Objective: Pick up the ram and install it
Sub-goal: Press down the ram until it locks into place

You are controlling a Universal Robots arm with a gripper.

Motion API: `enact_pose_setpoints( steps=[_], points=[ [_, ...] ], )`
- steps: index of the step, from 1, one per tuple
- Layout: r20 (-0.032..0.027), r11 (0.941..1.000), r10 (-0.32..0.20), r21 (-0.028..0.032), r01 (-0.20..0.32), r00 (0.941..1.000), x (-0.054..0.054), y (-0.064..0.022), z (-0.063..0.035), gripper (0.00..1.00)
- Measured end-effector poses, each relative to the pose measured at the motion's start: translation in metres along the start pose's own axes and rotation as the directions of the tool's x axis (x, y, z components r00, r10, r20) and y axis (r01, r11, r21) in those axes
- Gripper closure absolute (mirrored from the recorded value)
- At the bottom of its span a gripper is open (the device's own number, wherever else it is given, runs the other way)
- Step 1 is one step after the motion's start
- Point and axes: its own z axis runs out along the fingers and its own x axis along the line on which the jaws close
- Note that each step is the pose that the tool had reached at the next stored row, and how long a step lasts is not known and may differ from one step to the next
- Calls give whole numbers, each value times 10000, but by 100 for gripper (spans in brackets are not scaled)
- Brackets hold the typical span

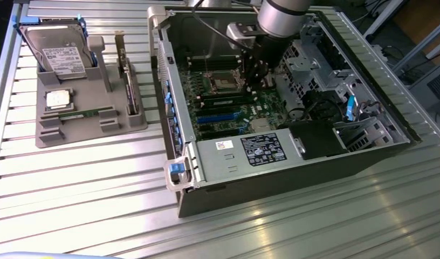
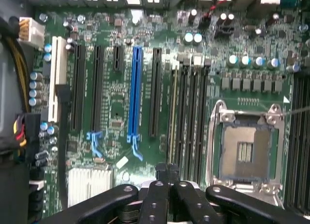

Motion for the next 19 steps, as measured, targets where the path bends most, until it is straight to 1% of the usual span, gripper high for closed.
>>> enact_pose_setpoints(
  steps=[2, 4, 6, 10, 13, 15, 16, 19],
  points=[
    [-1, 10000, -1, -1, 1, 10000, 6, -89, -14, 90],
    [0, 10000, 0, -1, 0, 10000, 9, -133, -22, 90],
    [-1, 10000, -1, -1, 1, 10000, 15, -212, -43, 90],
    [-1, 10000, -1, -2, 1, 10000, 30, -395, -130, 90],
    [-4, 10000, -1, -2, 1, 10000, 38, -472, -178, 90],
    [-3, 10000, -1, -2, 1, 10000, 43, -523, -223, 90],
    [-5, 10000, -1, -2, 1, 10000, 48, -553, -269, 90],
    [-5, 10000, 0, -2, 0, 10000, 57, -591, -404, 90]
  ],
)
